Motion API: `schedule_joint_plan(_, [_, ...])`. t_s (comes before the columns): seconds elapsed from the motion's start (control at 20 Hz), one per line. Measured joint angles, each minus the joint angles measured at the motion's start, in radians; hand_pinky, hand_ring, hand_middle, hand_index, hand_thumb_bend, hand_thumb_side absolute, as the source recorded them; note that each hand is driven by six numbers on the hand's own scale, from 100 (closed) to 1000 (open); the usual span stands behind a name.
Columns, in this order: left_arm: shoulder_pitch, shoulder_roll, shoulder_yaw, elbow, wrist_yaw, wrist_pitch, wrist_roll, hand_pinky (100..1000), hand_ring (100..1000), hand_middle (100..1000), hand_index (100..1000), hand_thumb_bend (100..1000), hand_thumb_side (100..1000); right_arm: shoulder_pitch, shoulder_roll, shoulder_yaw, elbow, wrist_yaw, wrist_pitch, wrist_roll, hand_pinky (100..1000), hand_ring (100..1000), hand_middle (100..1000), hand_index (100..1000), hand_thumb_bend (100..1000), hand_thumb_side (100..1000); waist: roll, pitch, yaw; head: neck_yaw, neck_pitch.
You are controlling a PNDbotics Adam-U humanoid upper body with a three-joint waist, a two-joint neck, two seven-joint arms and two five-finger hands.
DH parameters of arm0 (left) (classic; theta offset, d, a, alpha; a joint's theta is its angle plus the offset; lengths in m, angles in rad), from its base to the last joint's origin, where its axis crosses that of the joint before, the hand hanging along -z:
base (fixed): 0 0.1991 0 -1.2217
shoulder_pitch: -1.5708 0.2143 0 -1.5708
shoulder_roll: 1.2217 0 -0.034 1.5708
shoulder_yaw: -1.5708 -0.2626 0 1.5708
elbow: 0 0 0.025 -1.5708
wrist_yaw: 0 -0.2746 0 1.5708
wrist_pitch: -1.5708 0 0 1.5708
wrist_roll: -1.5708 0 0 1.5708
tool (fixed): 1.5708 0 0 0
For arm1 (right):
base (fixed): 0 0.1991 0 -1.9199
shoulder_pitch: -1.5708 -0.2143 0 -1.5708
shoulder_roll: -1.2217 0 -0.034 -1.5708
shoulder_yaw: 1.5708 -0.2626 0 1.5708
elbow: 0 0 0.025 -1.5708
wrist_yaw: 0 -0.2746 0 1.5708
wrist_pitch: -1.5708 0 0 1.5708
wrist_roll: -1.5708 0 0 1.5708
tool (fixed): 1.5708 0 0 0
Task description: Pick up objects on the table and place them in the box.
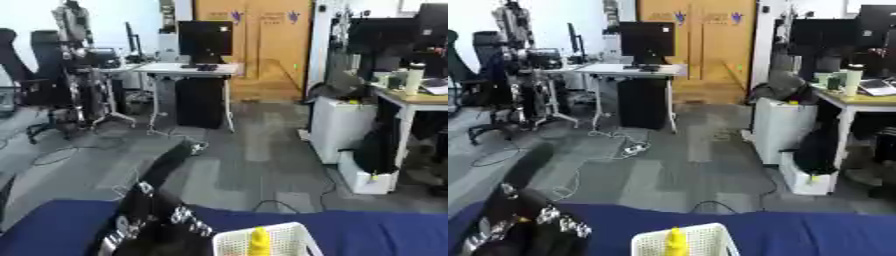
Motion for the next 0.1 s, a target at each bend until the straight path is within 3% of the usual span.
schedule_joint_plan(0.1, [0.001,0.0,-0.002,0.0,0.086,0.016,-0.016,100,100,100,380,100,613,0.0,0.0,0.004,0.0,-0.002,-0.007,0.001,535,551,626,725,100,741,0.002,0.0,-0.001,0.001,0.0])
